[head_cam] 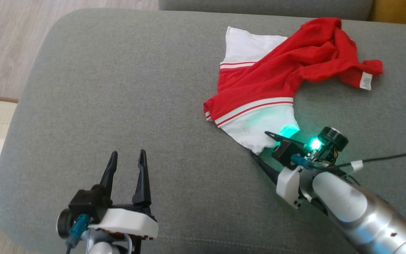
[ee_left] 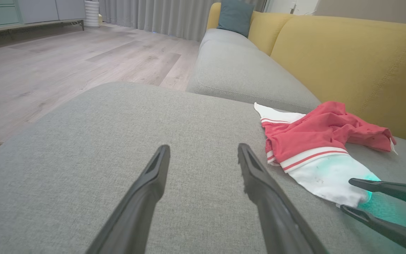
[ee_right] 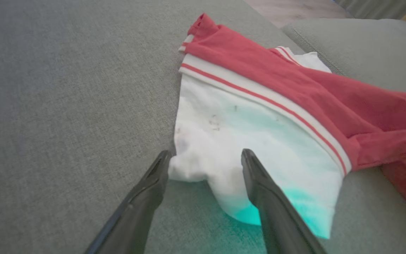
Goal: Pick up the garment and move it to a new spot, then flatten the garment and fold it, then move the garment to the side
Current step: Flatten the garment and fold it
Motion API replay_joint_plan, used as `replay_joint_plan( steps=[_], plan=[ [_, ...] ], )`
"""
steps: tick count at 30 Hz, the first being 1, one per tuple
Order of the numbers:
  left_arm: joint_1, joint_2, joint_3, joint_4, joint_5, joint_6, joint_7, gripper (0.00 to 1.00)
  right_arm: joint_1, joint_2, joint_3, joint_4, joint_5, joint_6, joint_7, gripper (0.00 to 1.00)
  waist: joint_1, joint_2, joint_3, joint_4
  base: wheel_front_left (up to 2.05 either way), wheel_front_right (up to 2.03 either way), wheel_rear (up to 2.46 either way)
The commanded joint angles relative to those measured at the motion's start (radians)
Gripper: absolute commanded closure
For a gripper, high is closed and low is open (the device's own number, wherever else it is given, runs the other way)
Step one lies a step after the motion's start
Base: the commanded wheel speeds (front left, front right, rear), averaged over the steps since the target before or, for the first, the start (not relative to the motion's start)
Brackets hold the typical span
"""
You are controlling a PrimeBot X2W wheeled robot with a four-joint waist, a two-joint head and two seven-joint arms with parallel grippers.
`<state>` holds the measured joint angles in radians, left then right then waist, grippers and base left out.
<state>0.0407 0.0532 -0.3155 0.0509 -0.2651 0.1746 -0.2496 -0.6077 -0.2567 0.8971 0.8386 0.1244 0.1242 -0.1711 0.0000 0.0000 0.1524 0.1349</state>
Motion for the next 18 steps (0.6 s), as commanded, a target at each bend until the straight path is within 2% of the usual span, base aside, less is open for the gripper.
replay_joint_plan(
  steps=[1,3,4,5,6,7,15,18],
  plan=[
    [-0.018,-0.003,0.025,-0.036,0.010,-0.006,-0.012,0.00,-0.022,-0.004,0.011,-0.035,-0.011,0.007,0.020,0.00,0.0000,0.0000,0.004,0.009,0.00,0.00,0.00],
    [-0.020,-0.003,0.024,-0.036,0.008,-0.005,-0.012,0.00,-0.021,-0.018,0.010,-0.046,-0.017,0.007,0.040,0.00,0.0000,0.0000,0.006,0.019,0.00,0.00,0.00],
    [-0.021,-0.003,0.024,-0.035,0.007,-0.004,-0.012,0.00,-0.022,-0.025,0.008,-0.050,-0.021,0.007,0.049,0.21,0.0000,0.0000,0.006,0.024,0.00,0.00,0.00],
    [-0.021,-0.003,0.025,-0.035,0.006,-0.003,-0.012,0.00,-0.021,-0.031,0.006,-0.053,-0.022,0.007,0.057,0.54,0.0000,0.0000,0.006,0.028,0.00,0.00,0.00],
    [-0.020,-0.003,0.026,-0.034,0.006,-0.003,-0.012,0.00,-0.018,-0.035,0.001,-0.057,-0.021,0.007,0.065,0.94,0.0000,0.0000,0.006,0.032,0.00,0.00,0.00],
    [-0.020,-0.003,0.026,-0.034,0.005,-0.003,-0.012,0.00,-0.015,-0.039,-0.004,-0.059,-0.019,0.007,0.076,1.00,0.0000,0.0000,0.005,0.036,0.00,0.00,0.00],
    [-0.020,-0.003,0.028,-0.032,0.003,-0.002,-0.012,0.00,0.028,-0.011,0.008,-0.138,0.054,0.007,0.101,1.00,0.0000,0.0000,-0.003,0.049,0.00,0.00,0.00],
    [-0.018,-0.003,0.032,-0.032,0.005,-0.003,-0.012,0.00,0.048,0.017,0.044,-0.214,0.110,0.007,0.111,1.00,0.0000,0.0000,-0.008,0.050,0.00,0.00,0.00]
  ],
)
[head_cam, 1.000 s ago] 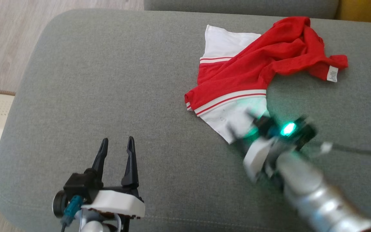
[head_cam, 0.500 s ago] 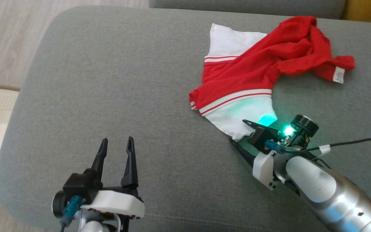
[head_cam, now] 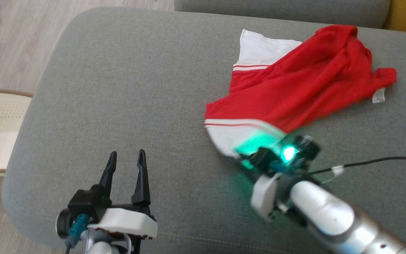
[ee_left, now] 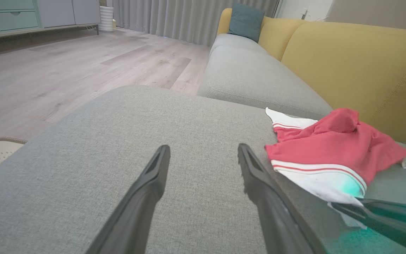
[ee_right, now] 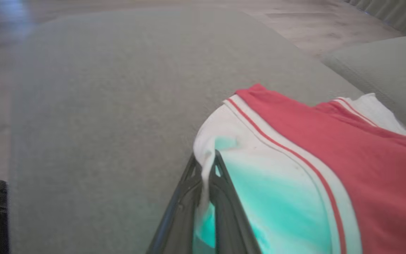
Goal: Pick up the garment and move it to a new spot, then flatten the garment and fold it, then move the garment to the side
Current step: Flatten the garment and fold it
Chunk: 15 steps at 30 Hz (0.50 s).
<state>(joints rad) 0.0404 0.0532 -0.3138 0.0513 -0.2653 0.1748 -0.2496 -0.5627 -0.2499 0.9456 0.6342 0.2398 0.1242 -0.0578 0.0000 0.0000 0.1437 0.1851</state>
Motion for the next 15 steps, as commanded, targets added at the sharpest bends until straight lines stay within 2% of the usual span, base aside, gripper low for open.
replay_joint_plan(
  steps=[1,6,11,12,15],
  plan=[
    [-0.017,-0.003,0.032,-0.033,0.006,-0.004,-0.012,0.00,0.009,0.019,0.011,-0.037,0.011,0.007,0.004,1.00,0.0000,0.0000,-0.001,-0.001,0.00,0.00,0.00],
    [-0.017,-0.003,0.038,-0.034,0.007,-0.005,-0.012,0.00,0.032,0.067,0.071,-0.135,0.083,0.007,0.033,1.00,0.0000,0.0000,-0.003,-0.004,0.00,0.00,0.00],
    [-0.025,-0.003,0.040,-0.037,0.007,-0.007,-0.012,0.00,0.026,0.149,0.072,-0.118,0.118,0.007,0.026,1.00,0.0000,0.0000,0.005,-0.004,0.00,0.00,0.00],
    [-0.027,-0.003,0.039,-0.038,0.007,-0.008,-0.012,0.00,0.022,0.162,0.067,-0.102,0.121,0.007,0.019,0.90,0.0000,0.0000,0.007,-0.004,0.00,0.00,0.00],
    [-0.033,-0.003,0.036,-0.037,0.005,-0.009,-0.012,0.00,0.015,0.187,0.076,-0.062,0.131,0.007,0.003,0.12,0.0000,0.0000,0.011,0.000,0.00,0.00,0.00]
  ],
)
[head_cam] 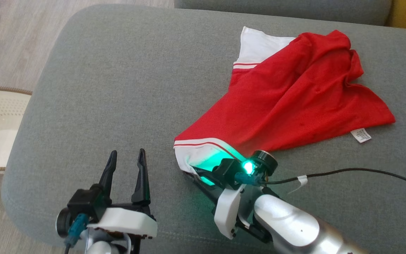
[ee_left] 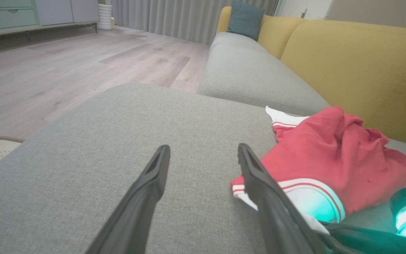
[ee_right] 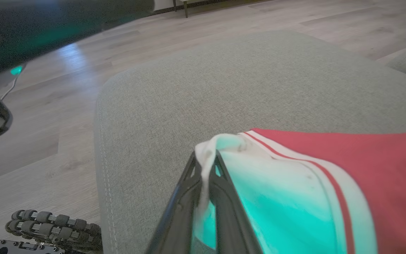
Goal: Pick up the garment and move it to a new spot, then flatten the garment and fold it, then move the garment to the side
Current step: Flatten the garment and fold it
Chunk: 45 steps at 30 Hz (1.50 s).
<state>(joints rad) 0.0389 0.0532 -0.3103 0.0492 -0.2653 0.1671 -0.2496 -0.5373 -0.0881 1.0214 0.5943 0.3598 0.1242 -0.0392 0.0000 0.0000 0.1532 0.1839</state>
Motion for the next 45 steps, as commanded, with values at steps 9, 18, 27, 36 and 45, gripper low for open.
replay_joint_plan(
  steps=[9,18,27,36,45],
  plan=[
    [-0.029,-0.003,0.043,-0.040,0.002,0.005,-0.012,0.00,-0.026,0.037,-0.084,0.011,0.048,0.007,-0.110,0.00,0.0000,0.0000,0.006,-0.038,0.00,0.00,0.00],
    [-0.033,-0.003,0.047,-0.043,0.009,-0.001,-0.012,0.00,-0.005,-0.034,-0.453,0.071,-0.094,0.007,-0.159,0.00,0.0000,0.0000,0.011,-0.083,0.00,0.00,0.00],
    [-0.040,-0.003,0.043,-0.039,0.009,-0.005,-0.012,0.00,0.016,-0.110,-0.805,0.153,-0.291,0.007,-0.111,0.00,0.0000,0.0000,0.016,-0.080,0.00,0.00,0.00],
    [-0.045,-0.003,0.045,-0.043,0.009,-0.006,-0.012,0.00,0.048,-0.088,-1.168,0.198,-0.405,0.007,-0.042,0.00,0.0000,0.0000,0.034,-0.070,0.00,0.00,0.00],
    [-0.057,-0.003,0.038,-0.039,0.013,-0.011,-0.012,0.00,-0.056,-0.064,-1.330,0.283,-0.446,0.007,-0.005,0.00,0.0000,0.0000,0.053,-0.057,0.00,0.00,0.00]
  ],
)
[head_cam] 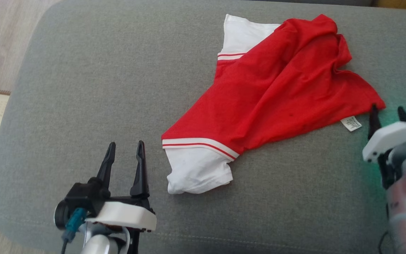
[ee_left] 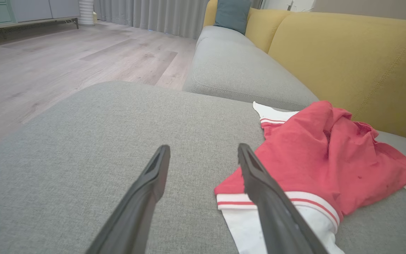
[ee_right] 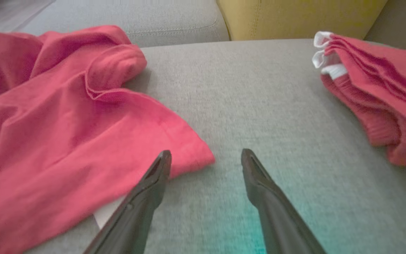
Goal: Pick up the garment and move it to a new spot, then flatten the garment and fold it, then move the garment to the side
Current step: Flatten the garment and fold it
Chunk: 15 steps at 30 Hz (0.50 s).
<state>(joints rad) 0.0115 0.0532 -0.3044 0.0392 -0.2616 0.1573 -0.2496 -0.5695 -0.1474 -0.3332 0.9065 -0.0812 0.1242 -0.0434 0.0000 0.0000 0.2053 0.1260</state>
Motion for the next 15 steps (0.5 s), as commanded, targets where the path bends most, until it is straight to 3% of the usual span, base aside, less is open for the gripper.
replay_joint_plan(
  steps=[1,15],
  plan=[
    [-0.031,-0.003,0.030,-0.028,0.010,-0.002,-0.012,0.00,-0.035,-0.007,0.010,-0.017,-0.012,0.007,-0.002,0.00,0.0000,0.0000,0.001,0.005,0.00,0.00,0.00],
    [-0.029,-0.003,0.023,-0.027,0.010,0.002,-0.012,0.00,-0.125,-0.010,-0.088,0.146,-0.132,0.007,0.007,0.00,0.0000,0.0000,0.015,0.036,0.00,0.00,0.00]
  ],
)
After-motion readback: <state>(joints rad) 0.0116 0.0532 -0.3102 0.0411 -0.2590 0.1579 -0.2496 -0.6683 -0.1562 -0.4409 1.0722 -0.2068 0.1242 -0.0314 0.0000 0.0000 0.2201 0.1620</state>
